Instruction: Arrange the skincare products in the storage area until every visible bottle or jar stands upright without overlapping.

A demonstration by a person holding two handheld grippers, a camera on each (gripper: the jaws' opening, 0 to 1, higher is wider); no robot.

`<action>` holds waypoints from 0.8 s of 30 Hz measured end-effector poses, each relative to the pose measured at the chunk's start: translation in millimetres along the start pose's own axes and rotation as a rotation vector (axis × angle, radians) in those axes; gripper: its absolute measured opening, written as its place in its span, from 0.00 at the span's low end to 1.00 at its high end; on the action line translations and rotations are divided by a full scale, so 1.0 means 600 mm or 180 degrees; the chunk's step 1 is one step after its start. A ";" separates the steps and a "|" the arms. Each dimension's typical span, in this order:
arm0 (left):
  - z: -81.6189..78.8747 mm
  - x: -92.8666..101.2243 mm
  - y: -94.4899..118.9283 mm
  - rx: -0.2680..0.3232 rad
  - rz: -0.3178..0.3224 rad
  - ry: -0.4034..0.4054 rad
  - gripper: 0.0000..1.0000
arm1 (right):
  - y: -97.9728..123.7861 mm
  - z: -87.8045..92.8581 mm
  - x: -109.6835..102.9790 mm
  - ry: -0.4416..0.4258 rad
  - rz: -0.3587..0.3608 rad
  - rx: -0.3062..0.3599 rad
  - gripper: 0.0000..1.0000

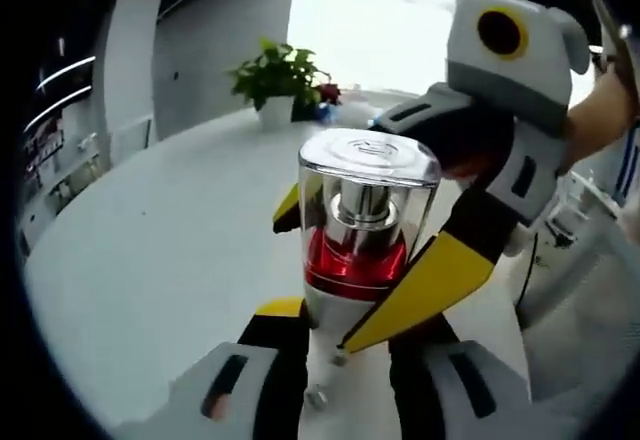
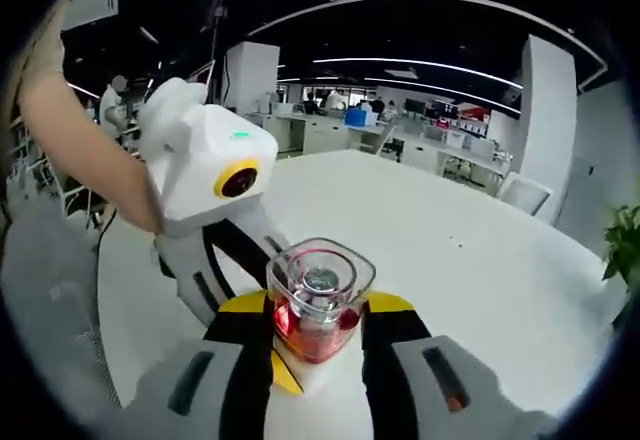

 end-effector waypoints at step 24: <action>0.002 -0.022 -0.018 -0.0110 -0.0076 0.0016 0.27 | -0.009 -0.004 0.017 -0.0011 0.0000 0.0032 0.35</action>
Point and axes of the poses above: the point that each gripper's makers call its tool centre point, and the gripper's own axes: y roughly backward along the fingers, x roughly to its right, z roughly out of its underside, the point moved 5 cm from there along y, roughly backward along the fingers, and after that the axes turned 4 degrees about -z, right-handed, at the moved point
